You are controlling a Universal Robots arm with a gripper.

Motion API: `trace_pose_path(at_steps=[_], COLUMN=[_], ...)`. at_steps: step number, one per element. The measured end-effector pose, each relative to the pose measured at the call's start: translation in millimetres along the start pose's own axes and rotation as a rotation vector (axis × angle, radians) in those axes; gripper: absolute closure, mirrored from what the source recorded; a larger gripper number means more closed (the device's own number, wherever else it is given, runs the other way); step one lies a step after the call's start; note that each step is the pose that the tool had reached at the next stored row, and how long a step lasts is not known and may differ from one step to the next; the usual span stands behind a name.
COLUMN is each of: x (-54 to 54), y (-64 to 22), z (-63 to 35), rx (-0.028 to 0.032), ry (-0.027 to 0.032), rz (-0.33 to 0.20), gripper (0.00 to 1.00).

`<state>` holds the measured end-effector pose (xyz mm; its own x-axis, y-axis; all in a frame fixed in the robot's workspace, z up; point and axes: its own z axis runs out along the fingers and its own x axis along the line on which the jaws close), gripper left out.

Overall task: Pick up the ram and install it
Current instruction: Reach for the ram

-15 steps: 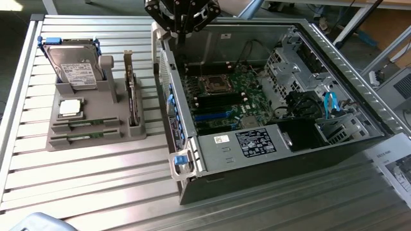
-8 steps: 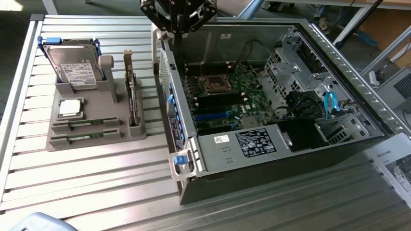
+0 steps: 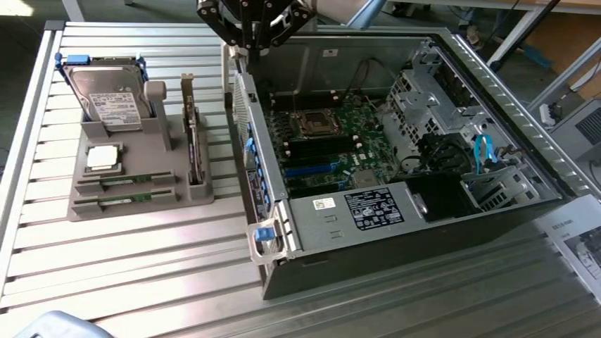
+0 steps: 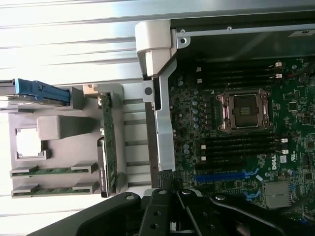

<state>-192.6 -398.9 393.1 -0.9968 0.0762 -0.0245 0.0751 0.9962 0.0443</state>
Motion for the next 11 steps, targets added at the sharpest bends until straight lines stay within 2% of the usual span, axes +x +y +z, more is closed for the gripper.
trace_pose_path(at_steps=[11], x=[11.6], y=[-0.9], z=[-0.1], rx=[0.0001], ry=[0.0000], rz=[0.000], gripper=[0.90])
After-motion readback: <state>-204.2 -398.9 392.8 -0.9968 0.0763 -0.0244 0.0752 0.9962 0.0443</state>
